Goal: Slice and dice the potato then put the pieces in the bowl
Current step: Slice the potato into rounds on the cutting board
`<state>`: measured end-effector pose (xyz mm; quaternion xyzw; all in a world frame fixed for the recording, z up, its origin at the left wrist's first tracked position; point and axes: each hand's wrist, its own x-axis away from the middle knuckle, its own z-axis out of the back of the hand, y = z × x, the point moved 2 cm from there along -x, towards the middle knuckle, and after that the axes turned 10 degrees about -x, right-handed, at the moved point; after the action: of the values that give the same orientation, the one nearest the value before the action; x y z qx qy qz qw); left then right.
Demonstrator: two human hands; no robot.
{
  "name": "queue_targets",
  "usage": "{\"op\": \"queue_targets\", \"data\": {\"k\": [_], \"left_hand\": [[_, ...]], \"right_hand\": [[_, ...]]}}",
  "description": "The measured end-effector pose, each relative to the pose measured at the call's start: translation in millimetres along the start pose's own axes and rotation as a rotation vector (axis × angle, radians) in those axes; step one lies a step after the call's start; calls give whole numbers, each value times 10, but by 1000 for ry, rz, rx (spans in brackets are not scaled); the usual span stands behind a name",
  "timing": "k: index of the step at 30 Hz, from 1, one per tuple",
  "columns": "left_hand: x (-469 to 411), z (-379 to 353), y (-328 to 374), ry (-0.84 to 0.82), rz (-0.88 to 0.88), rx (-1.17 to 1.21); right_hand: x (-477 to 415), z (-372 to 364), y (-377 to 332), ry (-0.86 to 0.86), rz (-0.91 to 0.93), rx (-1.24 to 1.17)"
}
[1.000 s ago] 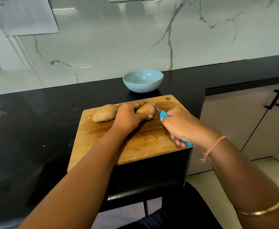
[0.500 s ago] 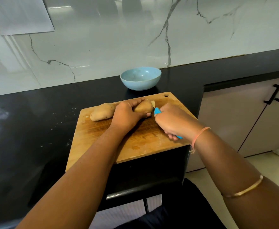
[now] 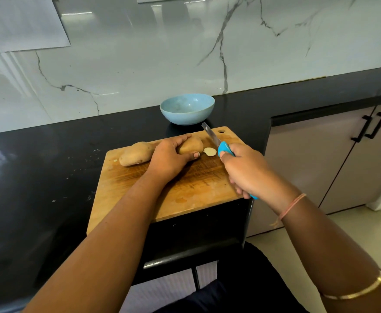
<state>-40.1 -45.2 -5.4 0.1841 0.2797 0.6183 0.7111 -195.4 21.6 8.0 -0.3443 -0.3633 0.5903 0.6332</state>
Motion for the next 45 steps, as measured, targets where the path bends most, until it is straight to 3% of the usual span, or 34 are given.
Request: {"op": "queue_targets", "data": {"k": [11,19,45], "left_hand": [[9,32,23,-11,0,17],[9,38,14,-19,14,41],[-3,41,15,-16,16,48]], "right_hand": [[-50,-116,17,-84,-38,33],[-109,-175,89,-30,-55,-84],[-30,-173,44,-10,5,26]]}}
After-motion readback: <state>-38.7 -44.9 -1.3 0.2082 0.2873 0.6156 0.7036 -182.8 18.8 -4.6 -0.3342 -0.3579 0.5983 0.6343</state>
